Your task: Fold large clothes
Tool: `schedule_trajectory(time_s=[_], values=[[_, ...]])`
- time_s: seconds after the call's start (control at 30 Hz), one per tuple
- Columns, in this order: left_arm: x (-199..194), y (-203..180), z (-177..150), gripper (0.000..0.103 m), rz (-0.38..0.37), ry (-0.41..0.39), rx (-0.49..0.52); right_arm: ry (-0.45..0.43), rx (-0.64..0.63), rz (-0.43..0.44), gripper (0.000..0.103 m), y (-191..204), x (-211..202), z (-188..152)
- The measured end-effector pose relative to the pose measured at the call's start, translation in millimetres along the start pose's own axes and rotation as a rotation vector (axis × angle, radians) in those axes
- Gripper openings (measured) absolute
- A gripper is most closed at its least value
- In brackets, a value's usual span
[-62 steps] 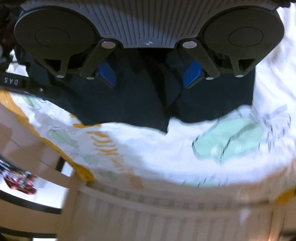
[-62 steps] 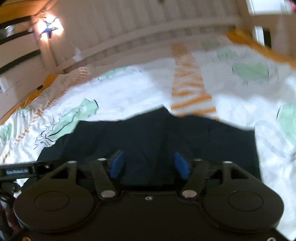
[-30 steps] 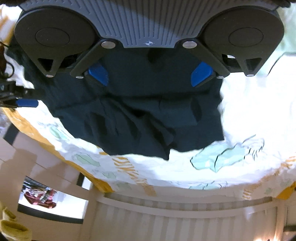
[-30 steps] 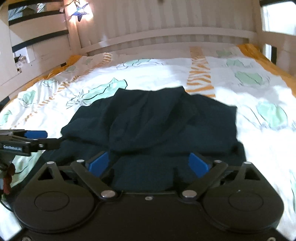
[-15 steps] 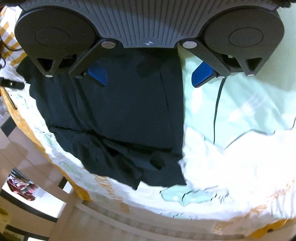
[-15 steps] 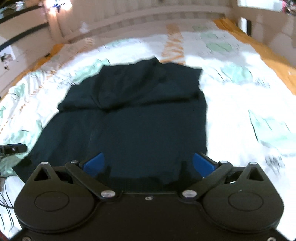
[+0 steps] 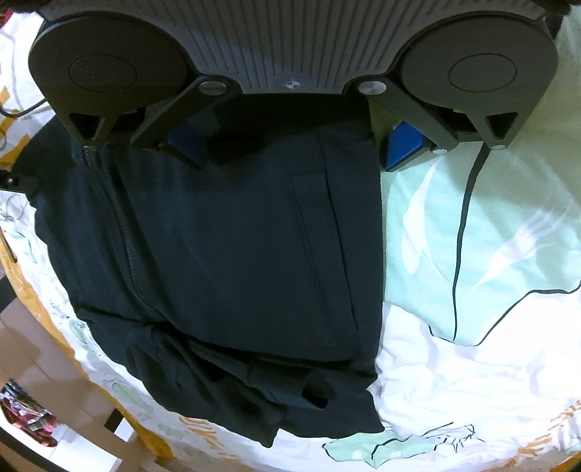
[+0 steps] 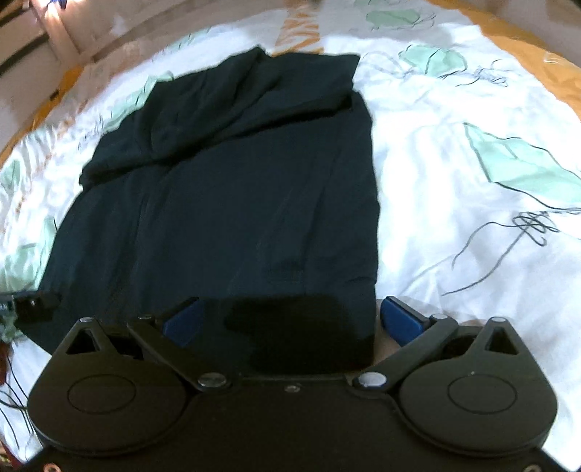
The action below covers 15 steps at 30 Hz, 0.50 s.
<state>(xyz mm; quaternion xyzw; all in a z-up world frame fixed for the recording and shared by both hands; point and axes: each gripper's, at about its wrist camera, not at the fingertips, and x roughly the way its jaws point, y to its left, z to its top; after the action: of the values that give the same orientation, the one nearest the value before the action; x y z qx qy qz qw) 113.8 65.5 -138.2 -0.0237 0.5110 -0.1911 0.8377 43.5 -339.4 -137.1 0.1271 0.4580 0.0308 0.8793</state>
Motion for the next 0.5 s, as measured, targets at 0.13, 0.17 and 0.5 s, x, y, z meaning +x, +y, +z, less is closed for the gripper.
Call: schedule_trajectory(time_s=[0.13,0.17,0.5], values=[[4.5,-3.3,3.3,0.103,0.015,0.002,0.001,0.030,0.022,0.043,0.103,-6.0,8.2,3.6],[5.5,-4.2,3.9,0.103,0.020,0.001,0.002,0.038,0.028,0.056,0.103,-7.2,10.2,4.3],[12.7,-6.2,7.7,0.103,0.041,-0.046,-0.040,0.044,0.223,0.245,0.103,-37.9,31.3,17.9]])
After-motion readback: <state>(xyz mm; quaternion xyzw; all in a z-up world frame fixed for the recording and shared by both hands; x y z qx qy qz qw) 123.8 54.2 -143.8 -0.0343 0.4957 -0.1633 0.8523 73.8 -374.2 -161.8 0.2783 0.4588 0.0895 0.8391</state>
